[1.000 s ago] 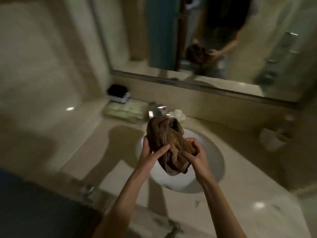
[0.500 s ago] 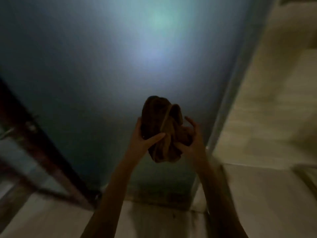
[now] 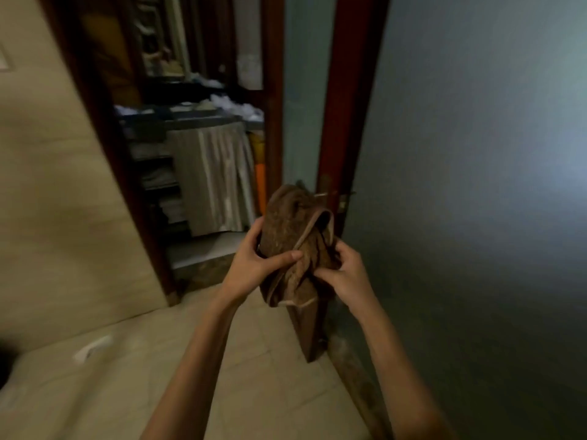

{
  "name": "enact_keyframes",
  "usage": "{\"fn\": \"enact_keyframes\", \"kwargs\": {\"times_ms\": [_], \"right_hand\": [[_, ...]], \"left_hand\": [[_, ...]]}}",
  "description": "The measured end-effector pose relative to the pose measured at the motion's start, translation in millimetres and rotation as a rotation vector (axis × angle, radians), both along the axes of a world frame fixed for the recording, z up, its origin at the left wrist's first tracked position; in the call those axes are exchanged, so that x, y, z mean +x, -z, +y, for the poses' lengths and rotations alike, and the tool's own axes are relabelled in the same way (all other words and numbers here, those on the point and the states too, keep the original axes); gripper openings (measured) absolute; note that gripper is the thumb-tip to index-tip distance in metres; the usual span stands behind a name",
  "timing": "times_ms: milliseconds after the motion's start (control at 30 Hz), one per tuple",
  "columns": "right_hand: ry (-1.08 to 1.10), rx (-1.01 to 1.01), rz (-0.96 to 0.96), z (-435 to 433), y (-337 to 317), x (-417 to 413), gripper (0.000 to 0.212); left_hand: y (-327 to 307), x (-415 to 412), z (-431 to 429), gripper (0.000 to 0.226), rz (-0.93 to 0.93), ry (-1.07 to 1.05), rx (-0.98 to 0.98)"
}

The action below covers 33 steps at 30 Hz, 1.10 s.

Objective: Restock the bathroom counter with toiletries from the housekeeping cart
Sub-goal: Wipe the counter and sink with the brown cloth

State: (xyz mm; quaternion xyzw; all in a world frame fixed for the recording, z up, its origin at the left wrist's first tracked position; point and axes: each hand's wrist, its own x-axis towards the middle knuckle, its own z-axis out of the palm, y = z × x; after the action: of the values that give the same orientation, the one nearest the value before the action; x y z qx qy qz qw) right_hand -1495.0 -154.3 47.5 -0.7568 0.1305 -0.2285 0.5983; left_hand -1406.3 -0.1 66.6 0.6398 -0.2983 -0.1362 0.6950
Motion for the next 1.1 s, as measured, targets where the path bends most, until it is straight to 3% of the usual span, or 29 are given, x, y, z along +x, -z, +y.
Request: {"fn": "enact_keyframes", "kwargs": {"times_ms": [167,333,667,833,1000,1100], "right_hand": [[-0.232,0.041,-0.062,42,-12,68,0.048],[-0.296,0.141,-0.054,61,-13,114,0.049],[-0.080,0.305,-0.166,50,-3,228,0.034],[-0.024,0.416,-0.135,45,16,287,0.034],[-0.015,0.489,-0.092,36,38,356,0.038],[-0.034,0.489,-0.063,28,49,419,0.040]], "left_hand": [[-8,39,49,0.061,0.079,-0.170,-0.103],[-15,78,64,0.061,0.116,-0.142,-0.157],[6,201,55,0.088,0.190,0.000,-0.181],[20,259,45,0.057,0.225,0.041,-0.199],[42,324,35,0.096,0.244,0.076,-0.141],[51,376,23,0.101,0.205,-0.040,-0.119]]}}
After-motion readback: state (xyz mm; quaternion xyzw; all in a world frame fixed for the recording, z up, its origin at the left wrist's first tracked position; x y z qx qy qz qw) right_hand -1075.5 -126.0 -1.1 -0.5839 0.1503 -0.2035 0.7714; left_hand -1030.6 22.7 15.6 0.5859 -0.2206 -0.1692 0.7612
